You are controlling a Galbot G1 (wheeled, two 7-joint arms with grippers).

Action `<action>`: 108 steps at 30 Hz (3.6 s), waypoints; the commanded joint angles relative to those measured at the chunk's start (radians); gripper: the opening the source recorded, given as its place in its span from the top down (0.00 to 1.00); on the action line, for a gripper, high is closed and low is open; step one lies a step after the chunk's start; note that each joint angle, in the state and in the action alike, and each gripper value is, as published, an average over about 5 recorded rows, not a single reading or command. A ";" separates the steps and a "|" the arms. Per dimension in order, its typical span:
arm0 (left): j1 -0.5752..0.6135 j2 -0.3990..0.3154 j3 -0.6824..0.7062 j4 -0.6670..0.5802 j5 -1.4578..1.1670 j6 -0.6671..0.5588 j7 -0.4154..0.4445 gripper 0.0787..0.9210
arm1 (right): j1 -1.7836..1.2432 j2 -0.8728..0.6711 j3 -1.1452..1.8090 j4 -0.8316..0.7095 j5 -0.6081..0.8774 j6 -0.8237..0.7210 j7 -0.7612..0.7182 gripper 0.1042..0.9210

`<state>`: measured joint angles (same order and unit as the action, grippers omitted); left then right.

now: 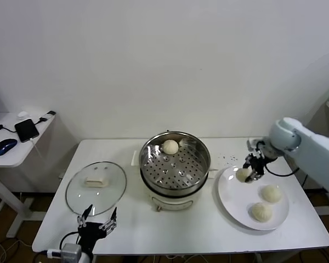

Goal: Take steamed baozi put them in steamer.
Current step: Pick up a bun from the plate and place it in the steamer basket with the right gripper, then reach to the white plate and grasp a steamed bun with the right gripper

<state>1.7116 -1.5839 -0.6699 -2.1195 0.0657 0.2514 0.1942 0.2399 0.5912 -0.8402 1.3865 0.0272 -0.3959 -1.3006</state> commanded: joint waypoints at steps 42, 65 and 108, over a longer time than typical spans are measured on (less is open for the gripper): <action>-0.048 0.009 -0.006 -0.035 -0.050 0.027 -0.001 0.12 | 0.142 0.948 -0.378 -0.494 0.270 -0.274 0.163 0.43; -0.052 -0.003 0.007 -0.041 -0.046 0.031 0.006 0.12 | 0.246 0.710 -0.354 -0.206 0.268 -0.306 0.155 0.12; 0.043 -0.034 -0.023 -0.059 -0.036 0.047 0.027 0.12 | -0.483 -0.102 0.264 0.129 -0.285 0.196 -0.103 0.12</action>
<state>1.7478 -1.6091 -0.6916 -2.1839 0.0249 0.2974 0.2207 -0.0644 0.4593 -0.6954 1.5546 -0.1619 -0.2486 -1.3953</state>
